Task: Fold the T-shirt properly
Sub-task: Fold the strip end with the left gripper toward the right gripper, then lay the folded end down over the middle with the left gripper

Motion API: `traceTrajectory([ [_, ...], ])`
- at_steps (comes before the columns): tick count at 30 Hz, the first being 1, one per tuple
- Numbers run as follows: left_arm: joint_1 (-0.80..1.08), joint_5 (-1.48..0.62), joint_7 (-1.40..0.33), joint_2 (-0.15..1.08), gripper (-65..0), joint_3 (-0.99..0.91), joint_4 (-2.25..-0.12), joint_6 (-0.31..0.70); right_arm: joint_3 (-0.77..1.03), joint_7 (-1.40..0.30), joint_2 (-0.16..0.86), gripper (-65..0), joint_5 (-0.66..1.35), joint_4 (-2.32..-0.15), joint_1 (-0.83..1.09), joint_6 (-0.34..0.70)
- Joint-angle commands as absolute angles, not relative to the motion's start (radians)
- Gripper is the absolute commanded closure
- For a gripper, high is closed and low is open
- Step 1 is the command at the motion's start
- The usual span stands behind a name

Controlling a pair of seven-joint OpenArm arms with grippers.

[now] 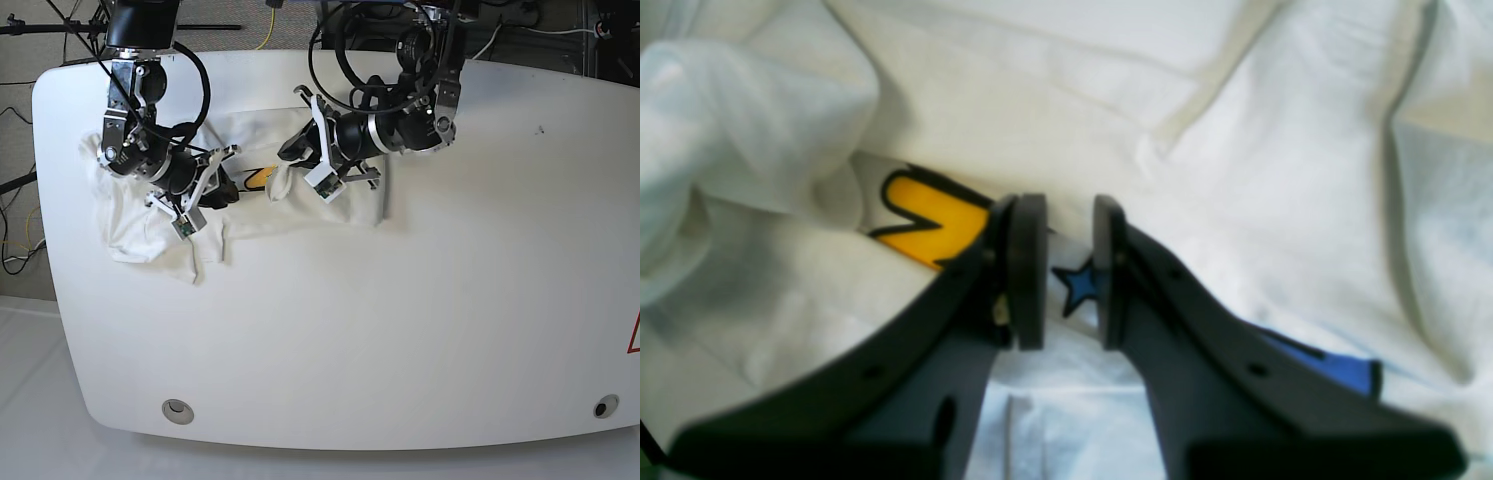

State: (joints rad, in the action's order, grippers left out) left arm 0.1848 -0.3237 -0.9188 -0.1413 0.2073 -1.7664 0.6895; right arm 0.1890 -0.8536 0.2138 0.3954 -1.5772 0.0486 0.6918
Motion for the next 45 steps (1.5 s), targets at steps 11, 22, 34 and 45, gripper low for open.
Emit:
traceTrajectory([
  [11,0.157,-0.356,-0.888,-0.152,0.0,0.207,-1.690,0.698,0.186,-0.840,0.224,-11.6,0.404,-1.596,0.037,0.698],
  [22,0.161,-0.339,-0.840,-0.149,-12.6,0.221,-1.704,0.698,0.184,-0.841,0.224,-11.7,0.399,-1.595,0.036,0.698],
  [34,0.167,-0.337,-0.766,-0.146,-49.6,0.235,-1.711,0.698,0.182,-0.842,0.223,-11.8,0.398,-1.591,0.037,0.698],
  [45,0.163,-0.359,-0.812,-0.151,-48.0,0.248,-1.732,0.698,0.184,-0.850,0.218,-11.7,0.393,-1.593,0.038,0.698],
])
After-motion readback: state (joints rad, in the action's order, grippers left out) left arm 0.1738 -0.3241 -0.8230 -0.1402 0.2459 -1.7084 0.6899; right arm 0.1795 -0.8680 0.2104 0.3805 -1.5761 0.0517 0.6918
